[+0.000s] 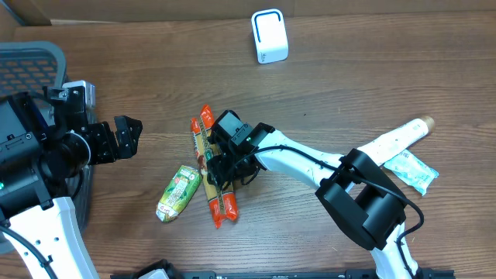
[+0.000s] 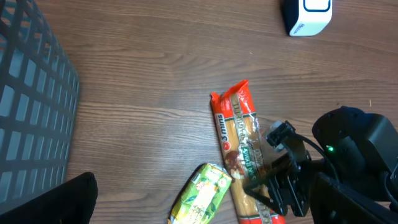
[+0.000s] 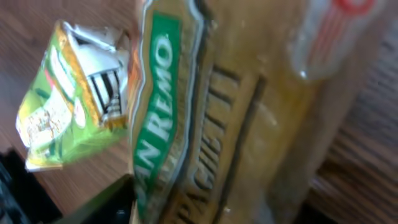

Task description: Scan the item barcode

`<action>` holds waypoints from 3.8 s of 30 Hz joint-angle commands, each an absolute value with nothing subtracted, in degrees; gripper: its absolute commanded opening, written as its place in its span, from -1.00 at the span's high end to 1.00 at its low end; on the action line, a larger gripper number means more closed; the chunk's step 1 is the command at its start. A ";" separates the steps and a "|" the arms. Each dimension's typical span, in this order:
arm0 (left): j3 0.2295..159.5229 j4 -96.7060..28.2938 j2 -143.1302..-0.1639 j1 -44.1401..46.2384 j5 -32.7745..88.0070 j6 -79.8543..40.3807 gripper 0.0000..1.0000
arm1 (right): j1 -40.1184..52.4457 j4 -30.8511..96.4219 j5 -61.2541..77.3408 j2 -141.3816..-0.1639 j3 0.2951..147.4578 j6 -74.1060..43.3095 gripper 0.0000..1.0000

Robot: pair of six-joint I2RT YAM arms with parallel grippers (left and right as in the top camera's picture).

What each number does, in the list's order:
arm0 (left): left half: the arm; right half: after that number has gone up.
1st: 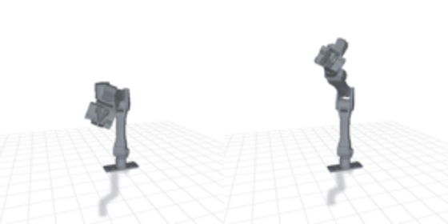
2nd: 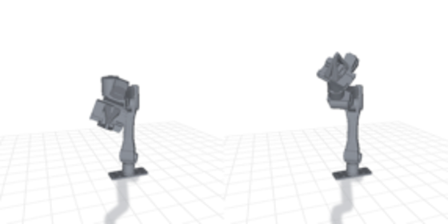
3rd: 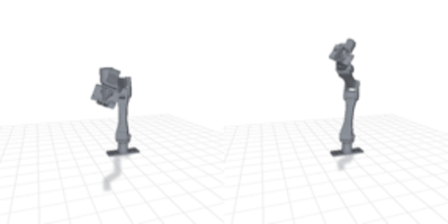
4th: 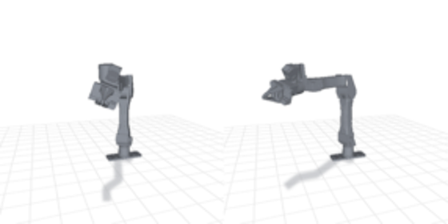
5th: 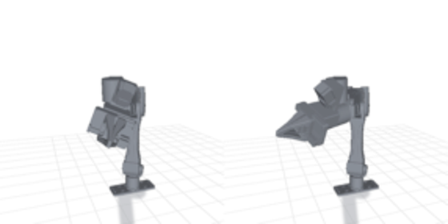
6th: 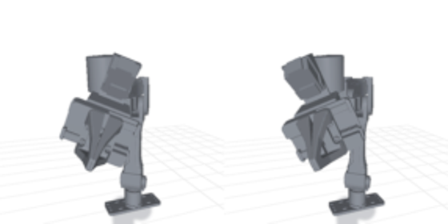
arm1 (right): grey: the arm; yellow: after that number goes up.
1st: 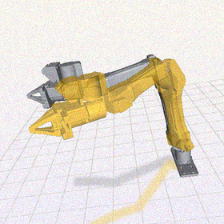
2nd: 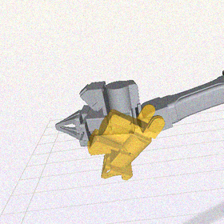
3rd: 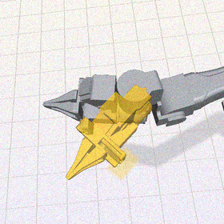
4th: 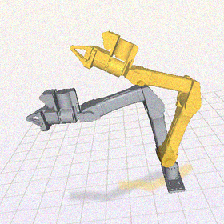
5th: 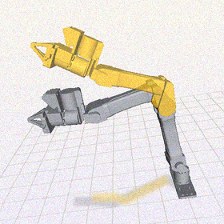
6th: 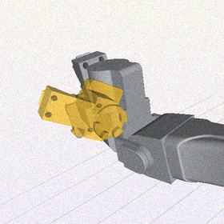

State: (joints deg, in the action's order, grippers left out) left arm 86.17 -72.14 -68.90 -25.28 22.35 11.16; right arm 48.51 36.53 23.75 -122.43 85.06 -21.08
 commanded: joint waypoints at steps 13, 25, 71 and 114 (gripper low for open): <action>86.28 -71.96 -68.88 -25.58 23.40 12.45 -0.99 | 47.20 37.98 22.09 -122.21 83.42 -20.27 0.92; 86.28 -71.96 -68.90 -25.58 23.40 12.45 -0.99 | 42.04 56.75 -12.27 -100.92 83.74 -19.86 0.93; 86.28 -71.96 -68.88 -25.58 23.40 12.45 -0.99 | 25.06 61.21 18.37 -98.15 77.08 -8.43 -0.54; 86.28 -71.96 -68.88 -25.58 23.40 12.45 -0.99 | 24.95 30.13 24.12 -103.18 58.46 -7.42 -0.54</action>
State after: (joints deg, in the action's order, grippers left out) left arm 86.17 -72.14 -68.90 -25.28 22.35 11.16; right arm 24.84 30.48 23.75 -103.26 58.70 -7.46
